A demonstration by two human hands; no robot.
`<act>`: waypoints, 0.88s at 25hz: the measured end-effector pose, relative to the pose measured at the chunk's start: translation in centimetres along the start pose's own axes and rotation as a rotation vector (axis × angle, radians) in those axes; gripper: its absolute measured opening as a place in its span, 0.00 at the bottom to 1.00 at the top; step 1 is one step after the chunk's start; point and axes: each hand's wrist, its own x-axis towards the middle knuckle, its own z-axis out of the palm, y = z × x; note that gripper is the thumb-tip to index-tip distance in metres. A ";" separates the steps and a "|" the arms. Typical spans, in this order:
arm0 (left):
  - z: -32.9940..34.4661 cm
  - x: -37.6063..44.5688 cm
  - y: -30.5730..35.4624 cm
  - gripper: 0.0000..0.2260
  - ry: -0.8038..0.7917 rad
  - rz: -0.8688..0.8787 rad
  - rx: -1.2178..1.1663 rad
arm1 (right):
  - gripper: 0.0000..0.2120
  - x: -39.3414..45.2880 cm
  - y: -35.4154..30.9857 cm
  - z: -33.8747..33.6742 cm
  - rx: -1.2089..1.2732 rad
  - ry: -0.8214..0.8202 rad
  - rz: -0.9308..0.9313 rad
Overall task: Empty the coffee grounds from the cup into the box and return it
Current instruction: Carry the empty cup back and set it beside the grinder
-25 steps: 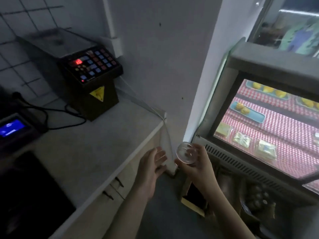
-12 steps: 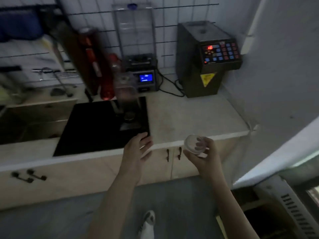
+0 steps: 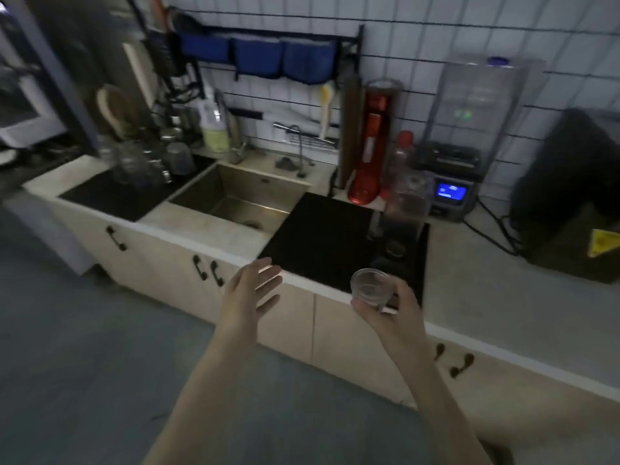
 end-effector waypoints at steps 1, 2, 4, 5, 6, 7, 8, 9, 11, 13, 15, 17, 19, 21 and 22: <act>-2.1 0.8 1.0 0.14 0.028 0.015 -0.002 | 0.28 0.6 -1.0 2.4 -0.005 -0.036 -0.004; -3.9 1.4 1.8 0.14 0.047 0.025 0.008 | 0.27 1.1 -1.8 4.4 -0.004 -0.060 -0.003; -7.8 2.8 3.4 0.14 0.094 0.052 0.033 | 0.27 1.8 -3.5 8.6 0.020 -0.117 -0.015; -9.9 3.6 4.3 0.15 0.125 0.061 0.039 | 0.27 2.1 -4.3 11.0 0.030 -0.149 -0.025; -12.0 4.5 5.1 0.15 0.161 0.061 0.042 | 0.28 2.3 -5.2 13.4 0.036 -0.178 -0.033; -14.2 5.3 5.9 0.15 0.192 0.065 0.044 | 0.28 2.4 -6.1 15.9 0.046 -0.206 -0.037; -15.9 6.1 6.6 0.15 0.212 0.074 0.047 | 0.28 2.5 -7.1 17.9 0.057 -0.233 -0.043; -18.0 7.0 7.4 0.15 0.231 0.083 0.044 | 0.28 2.6 -8.0 20.5 0.063 -0.263 -0.052; -21.2 8.4 8.5 0.14 0.242 0.089 0.045 | 0.26 2.9 -9.2 24.6 0.082 -0.304 -0.060; -24.3 9.5 9.4 0.14 0.256 0.097 0.047 | 0.25 3.1 -10.3 28.5 0.098 -0.360 -0.058; -27.3 10.6 10.3 0.15 0.275 0.102 0.045 | 0.27 3.4 -11.3 32.1 0.102 -0.407 -0.062; -29.7 11.9 11.0 0.15 0.324 0.104 0.034 | 0.27 4.1 -12.0 35.2 0.093 -0.462 -0.080; -31.8 13.2 11.9 0.15 0.412 0.100 0.010 | 0.27 5.3 -12.7 38.2 0.101 -0.508 -0.095; -33.9 14.8 12.5 0.14 0.499 0.122 -0.022 | 0.27 6.9 -13.2 41.9 0.117 -0.568 -0.104; -34.6 15.5 12.7 0.14 0.535 0.124 -0.037 | 0.27 7.7 -13.3 43.5 0.120 -0.598 -0.110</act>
